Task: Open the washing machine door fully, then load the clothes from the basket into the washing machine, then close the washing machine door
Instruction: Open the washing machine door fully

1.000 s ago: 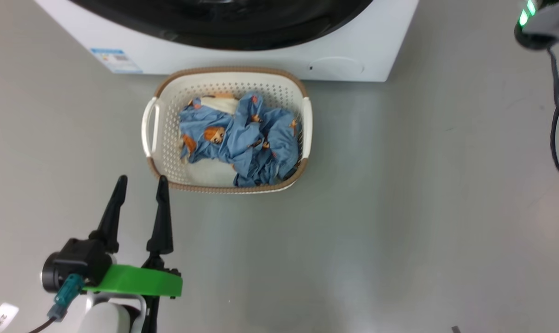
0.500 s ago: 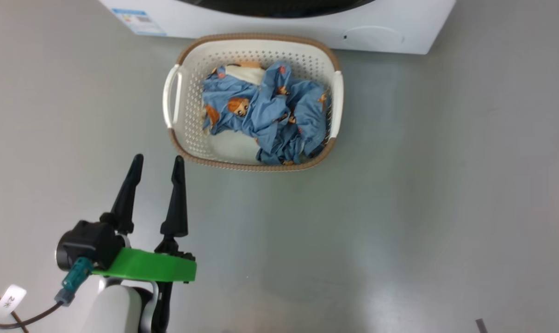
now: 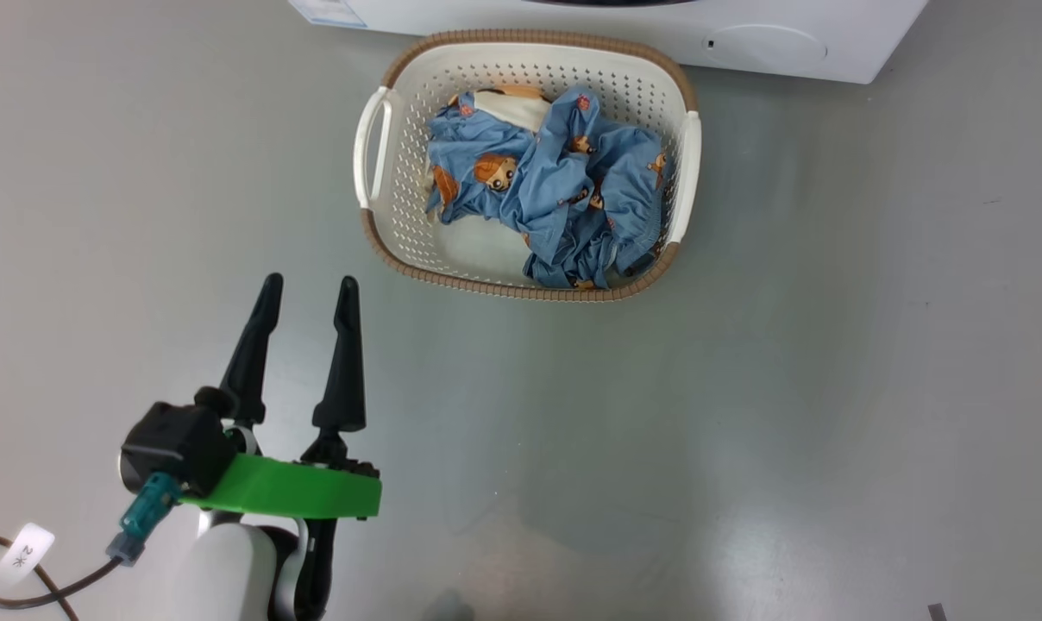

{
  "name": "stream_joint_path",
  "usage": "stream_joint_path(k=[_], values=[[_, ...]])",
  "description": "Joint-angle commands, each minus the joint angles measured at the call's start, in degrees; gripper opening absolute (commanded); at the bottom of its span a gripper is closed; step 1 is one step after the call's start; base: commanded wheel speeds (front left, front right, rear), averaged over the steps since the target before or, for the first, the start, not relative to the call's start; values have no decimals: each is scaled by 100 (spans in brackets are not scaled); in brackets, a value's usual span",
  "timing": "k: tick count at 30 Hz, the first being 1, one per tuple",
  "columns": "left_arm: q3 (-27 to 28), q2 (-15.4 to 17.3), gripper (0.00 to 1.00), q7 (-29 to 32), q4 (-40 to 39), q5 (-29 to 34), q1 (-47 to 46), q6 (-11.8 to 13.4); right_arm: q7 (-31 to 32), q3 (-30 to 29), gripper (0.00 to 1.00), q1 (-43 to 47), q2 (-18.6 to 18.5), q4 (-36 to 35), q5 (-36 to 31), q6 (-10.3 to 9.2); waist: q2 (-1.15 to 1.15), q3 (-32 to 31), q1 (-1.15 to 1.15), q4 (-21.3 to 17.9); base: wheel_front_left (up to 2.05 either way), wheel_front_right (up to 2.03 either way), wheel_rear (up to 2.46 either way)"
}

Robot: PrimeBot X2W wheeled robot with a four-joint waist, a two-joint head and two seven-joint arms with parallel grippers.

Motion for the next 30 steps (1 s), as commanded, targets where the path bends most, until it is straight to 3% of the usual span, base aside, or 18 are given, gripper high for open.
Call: stream_joint_path(k=[1, 9, 30], values=[[169, 118, 100, -51, -155, -14, -70, 37, 29, 24, 0, -209, 211, -71, -71, 10, 0, 37, 0, 35, 0, 0, 0], [174, 118, 100, -51, -175, -48, -126, 73, 580, 141, 0, -191, 359, -88, -105, 10, 0, 78, 0, 3, 0, 0, 0], [414, 118, 100, -51, -278, 292, 29, 0, 2419, 251, 0, 1693, 712, -1703, 221, 10, 0, -544, 0, -291, 0, 0, 0]])
